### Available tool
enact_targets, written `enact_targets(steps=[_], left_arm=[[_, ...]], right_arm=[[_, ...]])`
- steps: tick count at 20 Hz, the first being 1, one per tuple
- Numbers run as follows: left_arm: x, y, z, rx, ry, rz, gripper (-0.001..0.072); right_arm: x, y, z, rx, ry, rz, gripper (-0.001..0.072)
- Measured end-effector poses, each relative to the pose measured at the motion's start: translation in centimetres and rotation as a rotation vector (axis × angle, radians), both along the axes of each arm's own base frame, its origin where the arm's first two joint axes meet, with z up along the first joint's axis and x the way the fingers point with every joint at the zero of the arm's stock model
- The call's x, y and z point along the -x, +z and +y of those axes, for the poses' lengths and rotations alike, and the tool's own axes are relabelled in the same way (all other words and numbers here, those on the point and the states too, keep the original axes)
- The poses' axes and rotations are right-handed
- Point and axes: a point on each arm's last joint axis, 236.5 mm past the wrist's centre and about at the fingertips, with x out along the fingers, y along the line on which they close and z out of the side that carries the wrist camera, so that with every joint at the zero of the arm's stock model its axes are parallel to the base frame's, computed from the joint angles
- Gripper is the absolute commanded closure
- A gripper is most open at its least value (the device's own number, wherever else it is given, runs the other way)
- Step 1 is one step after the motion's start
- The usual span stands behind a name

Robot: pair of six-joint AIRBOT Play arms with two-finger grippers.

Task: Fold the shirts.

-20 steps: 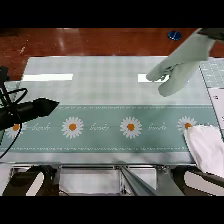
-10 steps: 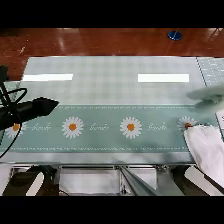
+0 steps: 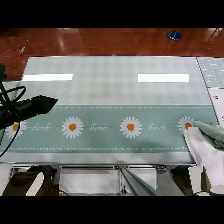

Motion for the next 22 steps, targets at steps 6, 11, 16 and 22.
enact_targets(steps=[6,11,16,22], left_arm=[[-0.1,0.1,0.1,-0.003,0.001,-0.009,0.0688],[-2.8,3.5,0.9,-0.035,0.009,-0.1,0.0688],[-8.6,12.8,-0.3,-0.059,-0.058,-0.233,0.0689],[-9.7,7.8,-7.3,-0.165,-0.311,-0.048,0.0688]], right_arm=[[2.6,-1.6,-1.2,0.027,-0.041,0.133,0.0305],[-5.3,-1.0,-2.5,0.106,0.232,-0.004,0.068],[-23.1,4.8,6.4,0.159,0.828,-0.422,0.0681],[-31.0,-0.9,25.3,0.203,1.461,-0.338,0.0682]])
